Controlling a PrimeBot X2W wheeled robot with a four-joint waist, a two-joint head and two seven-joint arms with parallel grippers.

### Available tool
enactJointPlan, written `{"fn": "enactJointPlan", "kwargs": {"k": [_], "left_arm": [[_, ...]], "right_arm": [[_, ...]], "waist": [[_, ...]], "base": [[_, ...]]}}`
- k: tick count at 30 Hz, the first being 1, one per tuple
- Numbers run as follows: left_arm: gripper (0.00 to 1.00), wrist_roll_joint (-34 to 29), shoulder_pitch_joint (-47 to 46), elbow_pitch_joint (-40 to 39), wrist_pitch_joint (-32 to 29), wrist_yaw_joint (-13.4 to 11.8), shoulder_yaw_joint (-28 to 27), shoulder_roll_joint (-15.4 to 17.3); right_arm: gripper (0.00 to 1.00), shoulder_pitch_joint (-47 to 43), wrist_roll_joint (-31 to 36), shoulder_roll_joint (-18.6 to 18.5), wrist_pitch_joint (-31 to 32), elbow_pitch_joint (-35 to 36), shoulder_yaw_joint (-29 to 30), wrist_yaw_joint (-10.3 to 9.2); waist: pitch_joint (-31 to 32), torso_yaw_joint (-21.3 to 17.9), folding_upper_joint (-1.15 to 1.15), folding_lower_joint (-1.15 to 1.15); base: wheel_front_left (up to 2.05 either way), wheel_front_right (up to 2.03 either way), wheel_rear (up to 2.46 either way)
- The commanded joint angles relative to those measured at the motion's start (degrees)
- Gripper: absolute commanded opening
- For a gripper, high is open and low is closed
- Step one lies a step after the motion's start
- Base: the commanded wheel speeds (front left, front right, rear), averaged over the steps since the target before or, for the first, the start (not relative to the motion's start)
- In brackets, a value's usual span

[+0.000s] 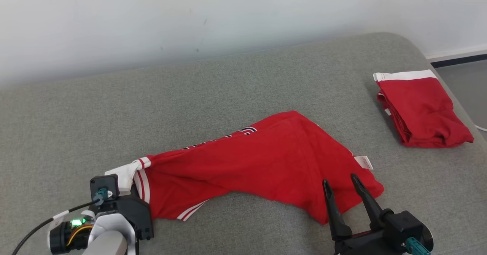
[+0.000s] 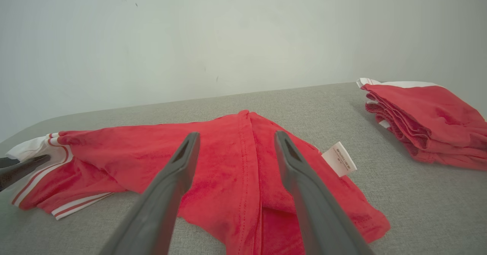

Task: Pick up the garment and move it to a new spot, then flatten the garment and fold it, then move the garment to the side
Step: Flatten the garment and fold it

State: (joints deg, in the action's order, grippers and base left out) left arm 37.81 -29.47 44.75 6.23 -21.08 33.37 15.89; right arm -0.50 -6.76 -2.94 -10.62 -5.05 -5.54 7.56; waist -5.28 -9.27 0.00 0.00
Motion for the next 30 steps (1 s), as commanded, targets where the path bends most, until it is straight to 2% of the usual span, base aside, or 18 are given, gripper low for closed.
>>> {"fn": "enactJointPlan", "kwargs": {"k": [1,13,20,24,30], "left_arm": [[1.0,-0.2,-0.6,0.6,0.4,0.5,0.0,0.1],[1.0,1.5,-2.1,7.6,4.5,4.3,-0.9,0.0],[1.0,3.0,-2.6,9.1,6.7,5.0,-2.8,1.2],[1.0,3.1,-2.4,9.3,6.1,7.0,-2.0,0.2],[1.0,3.3,-2.2,9.0,5.4,8.4,-0.9,-1.0]], "right_arm": [[1.0,-0.1,-0.2,0.1,-0.3,0.0,0.0,-0.13],[1.0,-0.5,-0.2,0.1,-0.2,-0.1,-0.4,-0.13],[1.0,-0.8,0.2,0.1,0.2,0.0,-0.3,-0.13],[1.0,-1.2,0.3,0.1,0.3,0.1,-0.3,-0.13],[1.0,-1.3,0.3,0.1,0.7,0.5,-0.4,-0.13]], "waist": [[0.0,0.1,0.0,0.0],[1.0,0.8,0.0,0.0],[1.8,1.0,0.0,0.0],[2.3,1.1,0.0,0.0],[2.5,1.2,0.0,0.0]], "base": [[0.0,0.0,0.0],[0.0,0.0,0.0],[0.0,0.0,0.0],[0.0,0.0,0.0],[0.0,0.0,0.0]]}}
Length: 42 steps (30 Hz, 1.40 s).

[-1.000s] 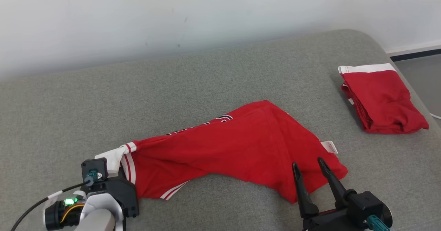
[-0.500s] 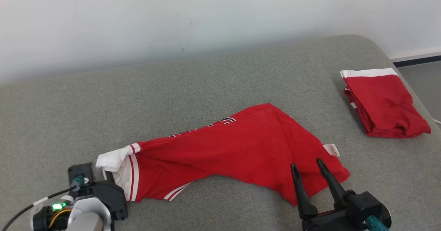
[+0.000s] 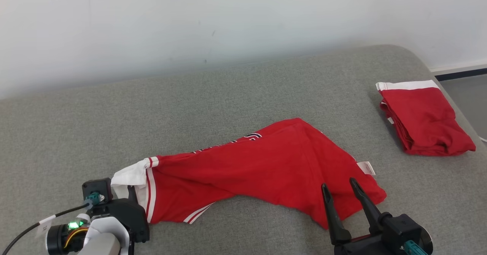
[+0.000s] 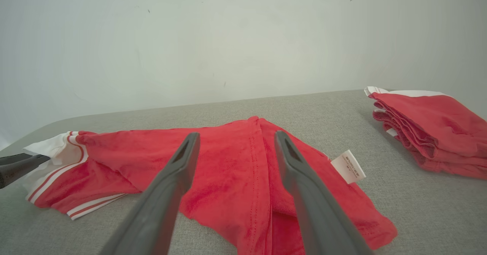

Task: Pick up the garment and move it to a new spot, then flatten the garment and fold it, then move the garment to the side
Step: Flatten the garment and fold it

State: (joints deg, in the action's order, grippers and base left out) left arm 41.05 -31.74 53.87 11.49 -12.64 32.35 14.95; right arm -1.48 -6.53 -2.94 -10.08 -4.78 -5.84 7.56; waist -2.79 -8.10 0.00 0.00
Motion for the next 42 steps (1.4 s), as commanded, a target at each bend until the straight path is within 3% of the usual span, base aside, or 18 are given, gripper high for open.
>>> {"fn": "enactJointPlan", "kwargs": {"k": [1,6,7,8,9,10,15,27,31,36,42], "left_arm": [[1.0,0.0,-0.2,-0.1,0.1,-0.1,0.2,-0.2],[1.0,0.2,-2.0,-0.6,0.0,0.9,0.2,-0.4],[0.96,0.1,-2.3,-0.6,-0.2,1.2,0.4,-0.4],[0.49,0.1,-2.6,-0.7,-0.3,1.7,0.6,-0.3],[0.29,0.1,-3.0,-0.8,-0.2,2.1,0.6,-0.2],[0.0,0.2,-3.3,-0.7,-0.6,2.6,0.8,-0.2],[0.0,0.6,-4.6,-0.7,-1.3,3.3,0.8,0.2],[0.0,-0.4,-10.3,-6.6,2.1,2.2,-0.5,1.0],[0.0,-1.2,-9.8,-8.7,0.1,2.4,1.0,1.1],[0.0,-1.2,-4.3,-12.8,-1.4,1.3,2.0,3.0],[0.0,-1.3,1.2,-19.5,-1.1,-1.7,2.5,4.0]], "right_arm": [[1.0,-0.3,0.1,0.1,0.2,0.2,-0.1,-0.13],[1.0,-0.1,0.1,0.1,0.3,0.4,-0.3,-0.13],[1.0,0.0,0.1,0.1,0.3,0.4,-0.4,-0.13],[1.0,0.1,0.1,0.1,0.3,0.4,-0.4,-0.13],[1.0,0.2,0.0,0.1,0.3,0.4,-0.5,-0.13],[1.0,0.3,0.0,0.1,0.2,0.4,-0.5,-0.13],[1.0,0.2,-0.1,0.1,0.0,0.4,-0.2,-0.13],[1.0,0.3,-0.2,0.1,-0.2,0.4,0.5,-0.13],[1.0,0.9,0.1,0.1,0.7,0.3,0.7,-0.13],[1.0,3.3,-1.0,0.1,8.3,2.6,2.5,-0.13],[1.0,10.2,-3.0,-2.4,28.7,9.9,5.1,-0.13]], "waist": [[-0.1,0.1,0.0,0.0],[-0.3,0.1,0.0,0.0],[-0.4,0.1,0.0,0.0],[-0.4,0.0,0.0,0.0],[-0.5,-0.1,0.0,0.0],[-0.5,-0.2,0.0,0.0],[-0.7,-0.7,0.0,0.0],[-0.8,0.0,0.0,0.0],[-0.8,-0.1,0.0,0.0],[-2.4,-0.4,0.0,0.0],[-4.8,1.2,0.0,0.0]], "base": [[0.0,0.0,0.0],[0.0,0.0,0.0],[0.0,0.0,0.0],[0.0,0.0,0.0],[0.0,0.0,0.0],[0.0,0.0,0.0],[0.0,0.0,0.0],[0.0,0.0,0.0],[0.0,0.0,0.0],[0.0,0.0,0.0],[0.0,0.0,0.0]]}}
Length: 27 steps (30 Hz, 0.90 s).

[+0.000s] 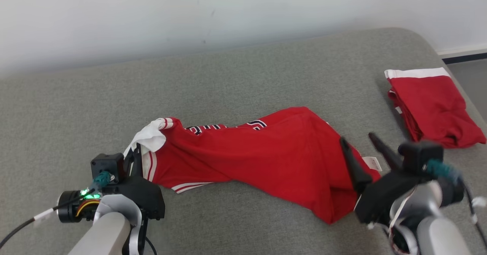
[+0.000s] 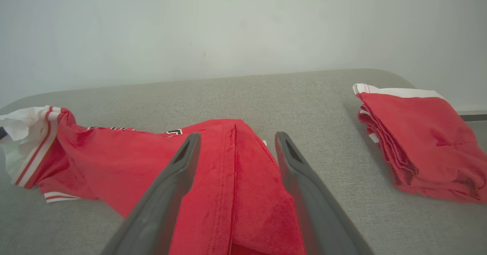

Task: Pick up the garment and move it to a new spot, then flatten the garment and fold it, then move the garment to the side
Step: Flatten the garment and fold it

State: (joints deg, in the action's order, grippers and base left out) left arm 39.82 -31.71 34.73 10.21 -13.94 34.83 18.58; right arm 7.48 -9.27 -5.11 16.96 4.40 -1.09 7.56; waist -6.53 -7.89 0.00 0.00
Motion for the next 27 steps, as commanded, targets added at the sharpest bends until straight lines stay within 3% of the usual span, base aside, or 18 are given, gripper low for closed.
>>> {"fn": "enactJointPlan", "kwargs": {"k": [1,7,15,20,27], "left_arm": [[0.0,-0.2,1.7,-1.4,0.3,-1.0,0.0,0.6],[0.0,0.0,4.1,-6.3,-0.2,-3.2,-0.2,1.4],[0.0,-0.4,3.6,-9.0,-1.4,-3.8,0.6,1.6],[0.0,-0.4,2.9,-9.5,-1.6,-3.8,1.0,1.2],[0.0,0.0,2.9,-9.4,-1.3,-3.8,1.3,0.7]], "right_arm": [[1.0,2.6,-0.6,-0.7,5.3,1.7,0.2,-0.12],[1.0,11.2,-0.4,-1.6,21.0,2.0,2.0,-0.12],[1.0,20.4,0.9,-1.6,28.6,-8.6,3.6,-0.12],[1.0,25.6,1.3,-2.0,29.8,-17.2,3.9,-0.12],[1.0,29.7,1.3,-1.7,25.8,-26.0,3.8,-0.12]], "waist": [[-1.4,1.3,0.0,0.0],[-3.6,3.1,0.0,0.0],[-5.2,4.3,0.0,0.0],[-6.4,4.9,0.0,0.0],[-7.1,5.9,0.0,0.0]], "base": [[0.0,0.0,0.0],[0.0,0.0,0.0],[0.0,0.0,0.0],[0.0,0.0,0.0],[0.0,0.0,0.0]]}}
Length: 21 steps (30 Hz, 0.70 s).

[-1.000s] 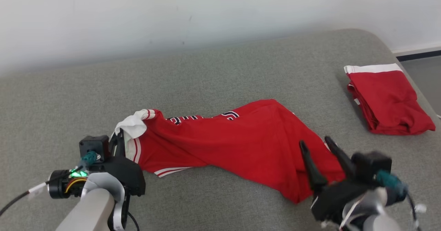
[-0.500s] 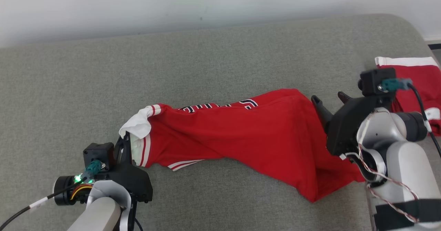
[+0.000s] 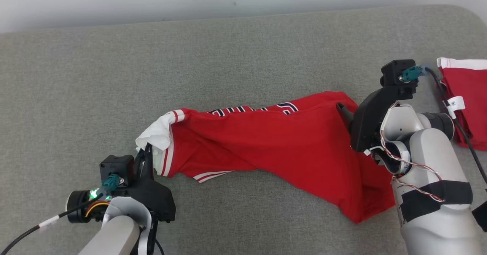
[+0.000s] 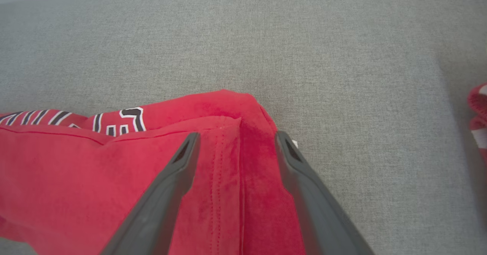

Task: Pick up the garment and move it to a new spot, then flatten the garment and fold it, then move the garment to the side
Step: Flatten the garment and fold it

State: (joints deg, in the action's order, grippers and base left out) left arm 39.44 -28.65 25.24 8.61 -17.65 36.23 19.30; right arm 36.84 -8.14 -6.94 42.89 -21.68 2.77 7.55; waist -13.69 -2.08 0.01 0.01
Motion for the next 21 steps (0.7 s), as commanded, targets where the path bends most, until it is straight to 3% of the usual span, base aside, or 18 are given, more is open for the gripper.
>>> {"fn": "enactJointPlan", "kwargs": {"k": [1,2,3,5,6,15,21], "left_arm": [[0.0,0.5,0.2,0.2,0.5,-0.3,-0.2,0.1],[0.0,0.7,0.7,0.3,0.8,-0.6,-0.5,0.3],[0.12,0.8,1.2,0.4,1.1,-0.9,-0.8,0.5],[0.82,1.2,2.4,0.2,2.2,-1.9,-1.8,1.0],[1.0,1.4,3.0,-0.1,2.9,-2.5,-2.5,1.2],[1.0,2.4,9.0,-4.1,6.1,-5.3,-8.3,3.3],[1.0,1.8,13.6,-8.3,6.0,-7.0,-8.7,3.4]], "right_arm": [[1.0,0.2,0.5,-0.2,-0.8,-0.2,-0.2,-0.11],[1.0,-0.3,0.8,-0.6,-1.5,-0.4,-0.1,-0.11],[1.0,-0.8,1.2,-0.9,-2.2,-0.4,0.0,-0.11],[1.0,-1.9,1.9,-1.3,-3.8,0.2,0.5,-0.11],[1.0,-2.5,2.3,-1.4,-4.4,0.7,0.7,-0.11],[1.0,-10.9,1.7,0.5,-8.7,9.4,3.5,-0.11],[1.0,-18.7,0.2,2.9,-10.8,17.8,6.0,-0.11]], "waist": [[0.2,0.1,-0.01,-0.01],[0.4,0.2,-0.01,-0.01],[0.7,0.3,-0.01,-0.01],[1.3,0.3,-0.01,-0.01],[1.7,0.4,-0.01,-0.01],[5.0,0.2,-0.01,-0.01],[6.7,0.0,-0.01,-0.01]], "base": [[0.0,0.0,0.0],[0.0,0.0,0.0],[0.0,0.0,0.0],[0.0,0.0,0.0],[0.0,0.0,0.0],[0.0,0.0,0.0],[0.0,0.0,0.0]]}}
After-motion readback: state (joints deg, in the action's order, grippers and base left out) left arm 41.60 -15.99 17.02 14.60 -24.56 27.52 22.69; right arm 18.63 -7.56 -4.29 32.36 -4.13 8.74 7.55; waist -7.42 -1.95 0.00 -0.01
